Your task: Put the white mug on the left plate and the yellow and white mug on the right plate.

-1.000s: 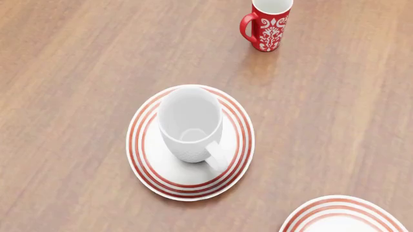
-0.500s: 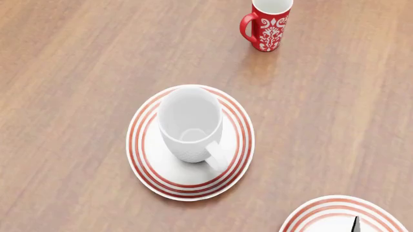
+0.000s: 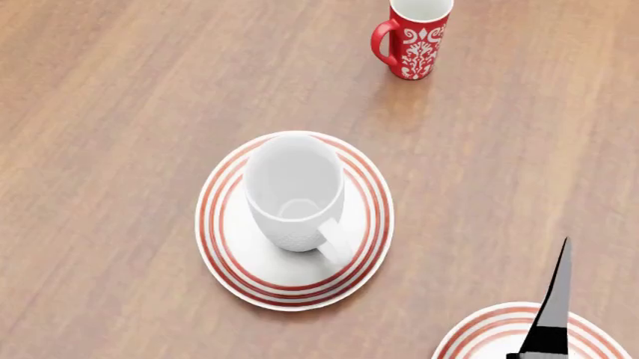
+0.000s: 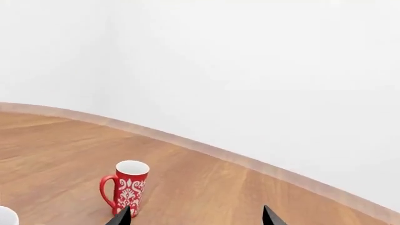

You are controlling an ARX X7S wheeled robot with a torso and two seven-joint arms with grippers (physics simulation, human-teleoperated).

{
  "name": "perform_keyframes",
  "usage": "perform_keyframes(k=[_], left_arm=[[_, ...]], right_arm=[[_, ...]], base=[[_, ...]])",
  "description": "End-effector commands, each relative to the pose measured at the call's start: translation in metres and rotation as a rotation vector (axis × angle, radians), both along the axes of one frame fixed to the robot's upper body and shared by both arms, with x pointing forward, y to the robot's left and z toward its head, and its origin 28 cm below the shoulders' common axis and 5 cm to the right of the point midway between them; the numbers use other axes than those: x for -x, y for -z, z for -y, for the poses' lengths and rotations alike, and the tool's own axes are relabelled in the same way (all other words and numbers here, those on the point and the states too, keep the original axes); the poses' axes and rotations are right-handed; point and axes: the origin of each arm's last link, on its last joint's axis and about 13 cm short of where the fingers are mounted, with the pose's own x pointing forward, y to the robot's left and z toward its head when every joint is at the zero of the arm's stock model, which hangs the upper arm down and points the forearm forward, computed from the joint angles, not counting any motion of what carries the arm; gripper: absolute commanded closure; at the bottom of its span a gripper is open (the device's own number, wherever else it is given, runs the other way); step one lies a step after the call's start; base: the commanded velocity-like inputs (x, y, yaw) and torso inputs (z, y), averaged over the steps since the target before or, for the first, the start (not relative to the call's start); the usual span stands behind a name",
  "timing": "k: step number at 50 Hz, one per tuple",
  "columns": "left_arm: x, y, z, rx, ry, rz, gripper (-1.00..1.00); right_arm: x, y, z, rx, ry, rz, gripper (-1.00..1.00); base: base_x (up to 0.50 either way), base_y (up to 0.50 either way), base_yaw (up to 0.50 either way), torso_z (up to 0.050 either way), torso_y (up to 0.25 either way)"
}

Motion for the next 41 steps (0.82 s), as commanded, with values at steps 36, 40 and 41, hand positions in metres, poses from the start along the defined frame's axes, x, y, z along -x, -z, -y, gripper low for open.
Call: perform_keyframes(k=[36,40,41], left_arm=[[0.012,-0.06,-0.002,-0.002,0.007,0.177,-1.0],[0.012,-0.06,-0.002,-0.003,0.009,0.179,-1.0],[0.012,-0.061,-0.002,-0.003,0.009,0.18,-1.0]], right_arm=[[0.058,-0.079,-0.042,0.23,-0.048,0.284,-1.0],[0.06,-0.08,-0.043,0.234,-0.046,0.291,-1.0],[0.06,-0.081,-0.043,0.234,-0.045,0.292,-1.0]], base=[[0.0,0.0,0.0,0.0,0.0],[0.0,0.0,0.0,0.0,0.0],[0.0,0.0,0.0,0.0,0.0]])
